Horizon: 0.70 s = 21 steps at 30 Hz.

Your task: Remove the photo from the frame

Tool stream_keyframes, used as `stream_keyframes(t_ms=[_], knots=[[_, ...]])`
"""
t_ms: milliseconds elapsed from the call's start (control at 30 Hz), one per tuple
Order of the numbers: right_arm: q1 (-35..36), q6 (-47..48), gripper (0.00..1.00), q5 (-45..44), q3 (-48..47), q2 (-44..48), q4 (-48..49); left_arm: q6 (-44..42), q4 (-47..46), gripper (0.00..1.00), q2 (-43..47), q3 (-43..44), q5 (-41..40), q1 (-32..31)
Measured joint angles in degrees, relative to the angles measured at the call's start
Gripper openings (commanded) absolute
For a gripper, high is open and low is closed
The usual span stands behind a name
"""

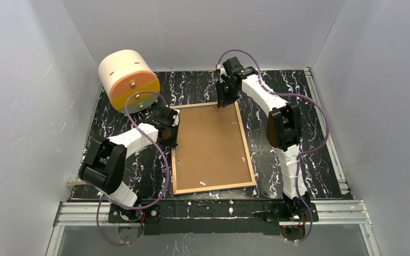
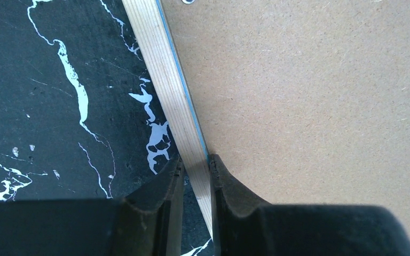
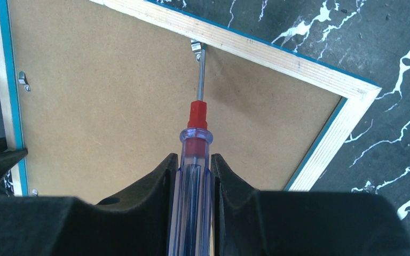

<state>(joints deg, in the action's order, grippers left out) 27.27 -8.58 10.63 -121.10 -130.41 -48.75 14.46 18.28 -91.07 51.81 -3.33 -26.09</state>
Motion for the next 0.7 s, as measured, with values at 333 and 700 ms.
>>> stream_keyframes(t_ms=[333,700], knots=[[0.0,2.6,0.01,-0.1,-1.1,-0.5,-0.1,-0.2,0.1,0.0,0.1,0.0,0.0,0.1],[2.1,8.1,0.03,0.7,-3.9,-0.7,0.7,-1.0,-0.2,0.0,0.2,-0.2,0.2,0.1]])
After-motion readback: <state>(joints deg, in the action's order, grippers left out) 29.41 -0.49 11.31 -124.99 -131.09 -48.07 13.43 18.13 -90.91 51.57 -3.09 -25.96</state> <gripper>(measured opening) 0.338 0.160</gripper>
